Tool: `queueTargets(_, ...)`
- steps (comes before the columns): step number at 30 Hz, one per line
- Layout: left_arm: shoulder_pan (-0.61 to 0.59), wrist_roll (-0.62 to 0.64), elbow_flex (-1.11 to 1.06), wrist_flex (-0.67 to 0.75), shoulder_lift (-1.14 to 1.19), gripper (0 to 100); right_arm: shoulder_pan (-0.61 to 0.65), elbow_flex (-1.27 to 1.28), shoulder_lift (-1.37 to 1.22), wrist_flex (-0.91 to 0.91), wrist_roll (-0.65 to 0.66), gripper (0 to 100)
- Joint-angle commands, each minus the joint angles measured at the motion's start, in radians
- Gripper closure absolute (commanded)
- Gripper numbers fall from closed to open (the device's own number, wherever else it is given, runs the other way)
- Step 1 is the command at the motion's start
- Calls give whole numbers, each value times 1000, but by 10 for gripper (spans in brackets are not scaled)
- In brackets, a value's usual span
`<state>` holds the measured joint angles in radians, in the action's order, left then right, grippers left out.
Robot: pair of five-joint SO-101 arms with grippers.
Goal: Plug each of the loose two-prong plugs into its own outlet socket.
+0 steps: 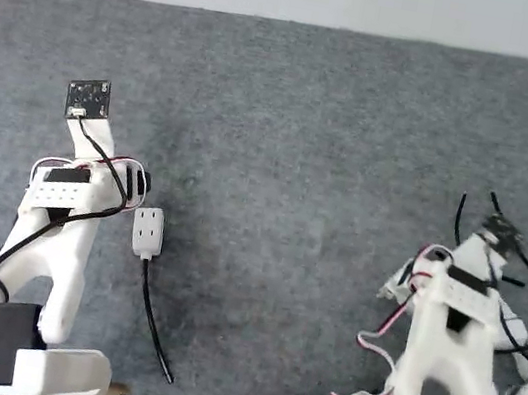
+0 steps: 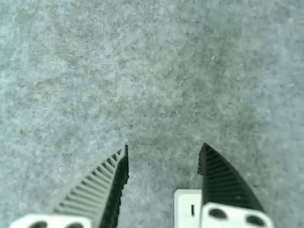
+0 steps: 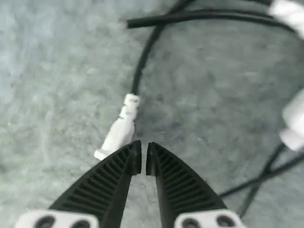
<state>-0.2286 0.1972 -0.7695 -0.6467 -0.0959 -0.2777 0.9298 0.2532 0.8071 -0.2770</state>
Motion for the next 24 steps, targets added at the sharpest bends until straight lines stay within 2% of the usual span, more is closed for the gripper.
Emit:
queueTargets(1, 6, -3, 7, 20, -35, 772, 48, -104, -30, 5, 35, 991)
queueTargets(11, 6, -5, 7, 20, -35, 772, 77, -104, -22, -81, 34, 985)
queueTargets(24, 8, -5, -4, 21, -35, 772, 96, -226, -157, -110, 75, 988)
